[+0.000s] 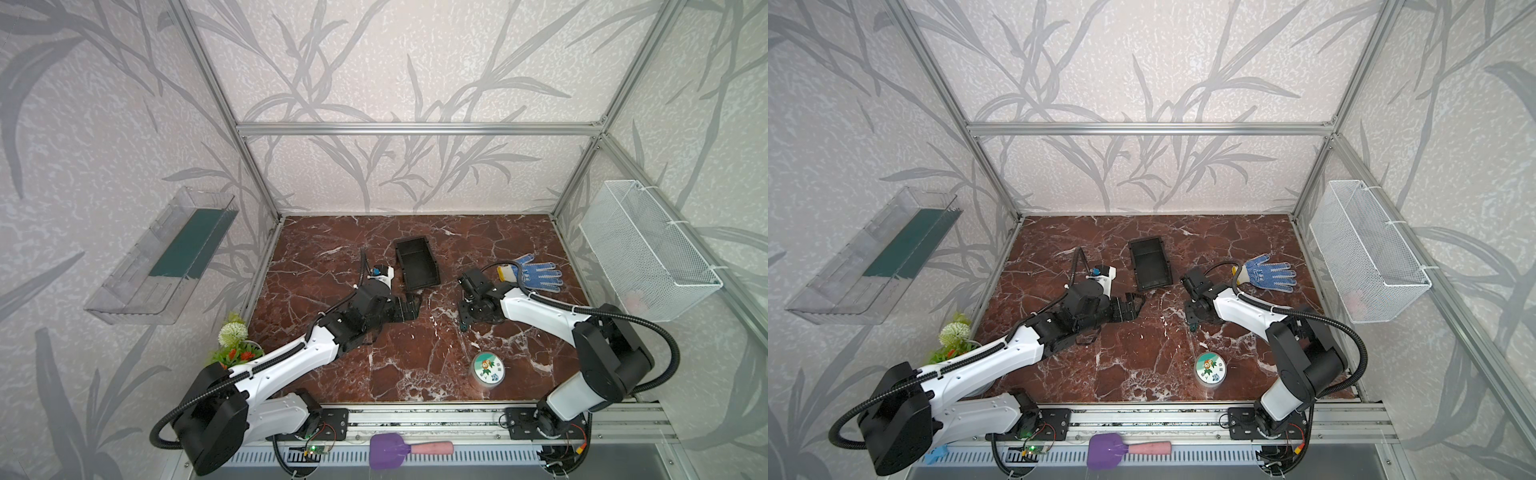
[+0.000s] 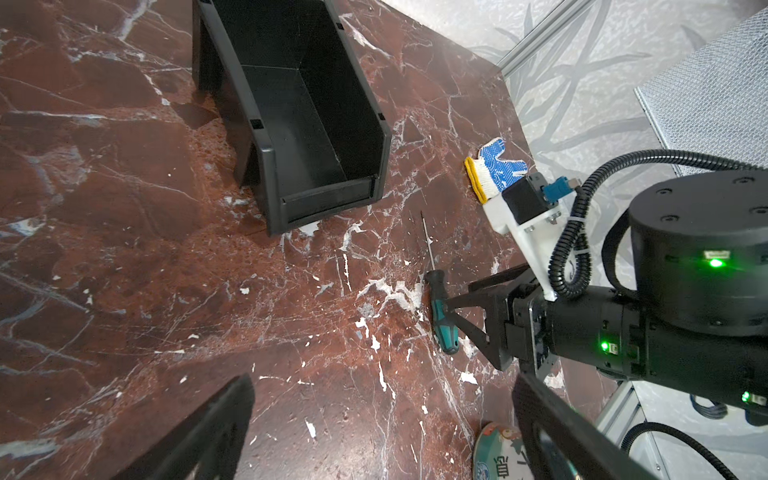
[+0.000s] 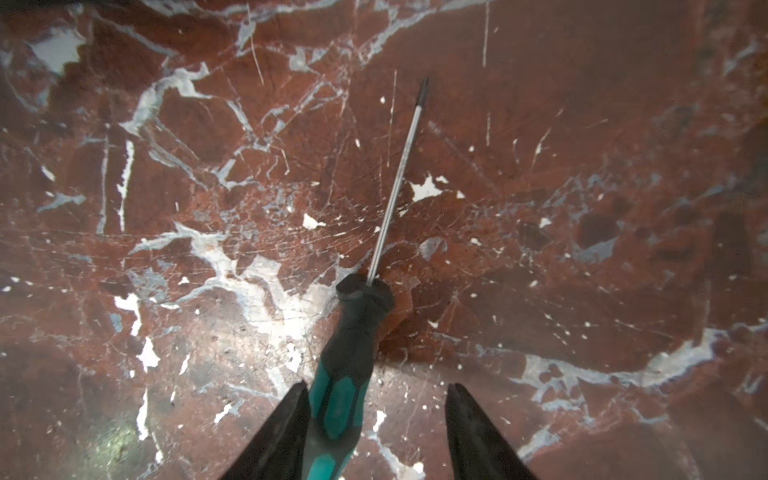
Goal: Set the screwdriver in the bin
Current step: 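Close the right gripper on the green screwdriver handle while the left gripper grips the bin, then lift the screwdriver with the right gripper and carry it over the bin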
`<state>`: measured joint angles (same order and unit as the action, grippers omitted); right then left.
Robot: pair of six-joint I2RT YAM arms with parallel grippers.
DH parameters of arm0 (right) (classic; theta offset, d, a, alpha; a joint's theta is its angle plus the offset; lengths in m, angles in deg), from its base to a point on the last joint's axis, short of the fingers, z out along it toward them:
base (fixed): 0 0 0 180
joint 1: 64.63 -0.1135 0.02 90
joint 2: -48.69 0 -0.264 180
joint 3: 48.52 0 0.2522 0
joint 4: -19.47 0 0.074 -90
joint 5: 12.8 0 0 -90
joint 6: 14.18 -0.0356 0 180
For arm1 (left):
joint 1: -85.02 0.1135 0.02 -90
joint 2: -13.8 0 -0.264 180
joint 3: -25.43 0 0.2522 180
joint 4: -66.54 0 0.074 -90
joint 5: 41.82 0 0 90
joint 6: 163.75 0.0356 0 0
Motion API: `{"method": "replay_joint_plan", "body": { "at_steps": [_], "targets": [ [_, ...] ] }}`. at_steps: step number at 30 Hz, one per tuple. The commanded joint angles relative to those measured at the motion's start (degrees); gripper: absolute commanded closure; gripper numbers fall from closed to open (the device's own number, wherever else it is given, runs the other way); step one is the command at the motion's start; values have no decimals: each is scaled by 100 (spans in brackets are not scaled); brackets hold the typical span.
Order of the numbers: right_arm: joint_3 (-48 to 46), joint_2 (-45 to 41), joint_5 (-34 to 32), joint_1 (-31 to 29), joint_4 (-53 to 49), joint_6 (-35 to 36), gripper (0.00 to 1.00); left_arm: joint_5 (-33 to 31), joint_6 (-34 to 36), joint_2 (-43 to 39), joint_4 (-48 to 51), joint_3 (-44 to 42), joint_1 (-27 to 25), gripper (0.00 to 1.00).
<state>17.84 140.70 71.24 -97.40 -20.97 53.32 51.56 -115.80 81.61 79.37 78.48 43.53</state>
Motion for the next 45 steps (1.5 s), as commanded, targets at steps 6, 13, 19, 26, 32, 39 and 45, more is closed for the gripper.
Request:
{"method": "replay_joint_plan", "body": {
  "at_steps": [6, 13, 19, 26, 32, 39, 45],
  "targets": [
    [31, 409, 402, -1, 63, -140, 56, -153, 13, 70, 142, 207, -12, 1],
    [14, 510, 426, -31, 75, -143, 75, -190, 43, 48, 218, 238, -12, 1],
    [14, 414, 303, -58, -47, -88, 82, -238, 38, 6, 268, 196, -8, 1],
    [39, -86, 147, -62, -220, -50, 87, -276, 82, 4, 344, 225, -8, 1],
    [247, -463, 284, -55, -422, -36, 87, -335, 122, -27, 404, 263, -8, 1],
    [517, -801, 594, -56, -462, -121, 87, -487, 216, -137, 512, 277, -8, 1],
    [836, -843, 938, -61, -433, -208, 87, -622, 398, -197, 741, 458, 2, 1]
  ]
}}
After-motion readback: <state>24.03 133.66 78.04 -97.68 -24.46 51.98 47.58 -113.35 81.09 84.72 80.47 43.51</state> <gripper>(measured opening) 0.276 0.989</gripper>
